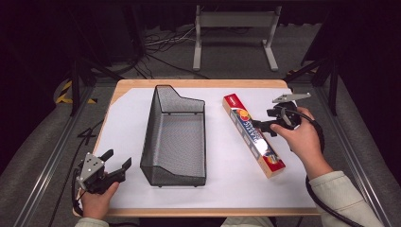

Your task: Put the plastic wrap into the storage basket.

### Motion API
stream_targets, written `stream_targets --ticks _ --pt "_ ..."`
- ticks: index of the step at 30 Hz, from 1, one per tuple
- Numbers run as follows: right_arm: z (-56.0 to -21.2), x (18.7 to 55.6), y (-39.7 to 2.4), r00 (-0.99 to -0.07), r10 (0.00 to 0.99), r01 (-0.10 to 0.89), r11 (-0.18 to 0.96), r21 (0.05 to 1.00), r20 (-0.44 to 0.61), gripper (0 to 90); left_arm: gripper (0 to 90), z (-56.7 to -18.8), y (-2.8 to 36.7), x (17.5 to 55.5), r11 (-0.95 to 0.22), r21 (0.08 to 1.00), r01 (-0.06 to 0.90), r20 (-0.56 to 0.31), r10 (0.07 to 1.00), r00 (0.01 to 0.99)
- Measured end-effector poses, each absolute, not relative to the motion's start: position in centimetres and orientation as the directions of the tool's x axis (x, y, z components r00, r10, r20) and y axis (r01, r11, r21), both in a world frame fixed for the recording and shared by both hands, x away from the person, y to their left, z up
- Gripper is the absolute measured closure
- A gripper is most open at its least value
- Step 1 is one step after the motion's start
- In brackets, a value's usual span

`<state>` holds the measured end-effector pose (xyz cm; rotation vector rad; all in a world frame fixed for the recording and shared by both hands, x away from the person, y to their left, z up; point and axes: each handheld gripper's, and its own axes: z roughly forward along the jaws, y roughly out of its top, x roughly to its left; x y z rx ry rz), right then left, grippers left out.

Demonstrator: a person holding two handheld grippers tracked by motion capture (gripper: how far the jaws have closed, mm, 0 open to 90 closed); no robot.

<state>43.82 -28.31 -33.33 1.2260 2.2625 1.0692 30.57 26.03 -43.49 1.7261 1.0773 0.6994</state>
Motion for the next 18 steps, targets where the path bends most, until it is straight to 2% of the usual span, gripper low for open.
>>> stream_targets --ticks 9,18 --pt "-35.3 45.0 -26.5 -0.548 0.833 0.625 0.347 0.699 0.075 16.6 26.1 -43.5 25.9 30.6 -0.166 0.922 0.35 -0.01 0.893 0.449" --pt "-37.5 46.1 -25.6 -0.519 0.853 0.688 0.375 0.621 0.06 13.5 25.5 -43.5 25.9 30.7 -0.166 0.923 0.348 -0.009 0.894 0.449"
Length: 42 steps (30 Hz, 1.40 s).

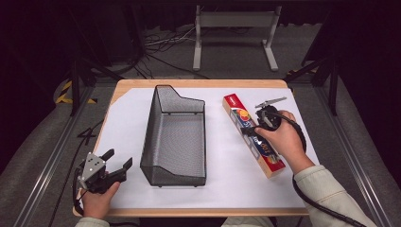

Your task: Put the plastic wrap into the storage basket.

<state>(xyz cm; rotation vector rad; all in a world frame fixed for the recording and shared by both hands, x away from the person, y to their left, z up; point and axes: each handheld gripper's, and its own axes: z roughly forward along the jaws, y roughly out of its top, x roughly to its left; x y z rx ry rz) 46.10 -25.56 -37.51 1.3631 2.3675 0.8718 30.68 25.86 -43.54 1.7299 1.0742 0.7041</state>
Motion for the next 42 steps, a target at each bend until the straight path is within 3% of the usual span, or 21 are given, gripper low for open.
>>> stream_targets --ticks 26,34,42 --pt "-40.5 46.7 -24.6 -0.442 0.896 0.814 0.386 0.434 0.032 22.5 25.3 -43.7 25.7 30.8 -0.177 0.919 0.352 -0.003 0.891 0.455" --pt "-40.6 46.6 -24.3 -0.412 0.91 0.822 0.389 0.415 -0.037 36.4 25.3 -43.7 25.6 30.9 -0.186 0.918 0.351 0.007 0.891 0.454" --pt "-40.4 46.6 -24.0 -0.389 0.92 0.838 0.375 0.397 -0.046 39.4 25.3 -43.8 25.6 30.9 -0.196 0.916 0.351 0.017 0.891 0.454"
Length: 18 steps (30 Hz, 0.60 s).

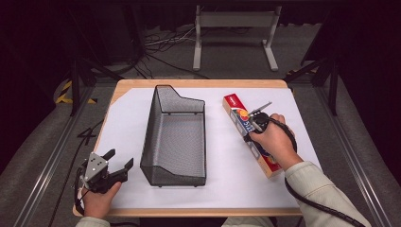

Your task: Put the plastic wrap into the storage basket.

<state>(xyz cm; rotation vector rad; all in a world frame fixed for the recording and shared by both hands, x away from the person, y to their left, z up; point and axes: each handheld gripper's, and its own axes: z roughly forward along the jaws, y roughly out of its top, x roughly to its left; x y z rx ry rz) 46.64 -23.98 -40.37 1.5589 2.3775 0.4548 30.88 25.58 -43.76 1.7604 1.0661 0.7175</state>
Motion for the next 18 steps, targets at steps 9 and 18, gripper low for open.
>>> stream_targets --ticks 9,18 --pt "-40.2 46.3 -24.2 -0.352 0.936 0.85 0.323 0.416 -0.008 40.5 25.4 -43.8 25.5 30.9 -0.195 0.915 0.352 0.016 0.892 0.451" --pt "-38.4 45.7 -24.6 -0.322 0.947 0.857 0.281 0.432 0.022 40.7 25.3 -43.8 25.5 30.9 -0.194 0.916 0.352 0.016 0.893 0.451"
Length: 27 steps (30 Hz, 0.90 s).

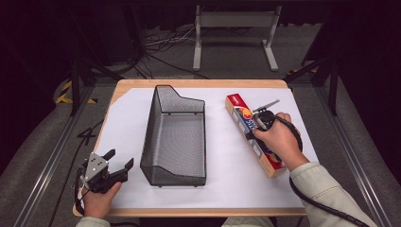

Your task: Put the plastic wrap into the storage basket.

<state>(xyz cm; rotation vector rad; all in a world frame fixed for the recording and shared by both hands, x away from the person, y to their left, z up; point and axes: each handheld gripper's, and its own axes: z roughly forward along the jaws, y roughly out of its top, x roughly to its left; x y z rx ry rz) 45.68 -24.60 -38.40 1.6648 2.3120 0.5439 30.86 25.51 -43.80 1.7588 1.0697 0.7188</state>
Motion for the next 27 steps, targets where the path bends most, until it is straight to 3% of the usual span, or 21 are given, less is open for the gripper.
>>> stream_targets --ticks 27 --pt "-31.0 42.4 -24.5 -0.322 0.94 0.834 0.224 0.504 0.116 40.4 25.0 -43.7 25.5 30.9 -0.19 0.916 0.353 0.009 0.889 0.457"
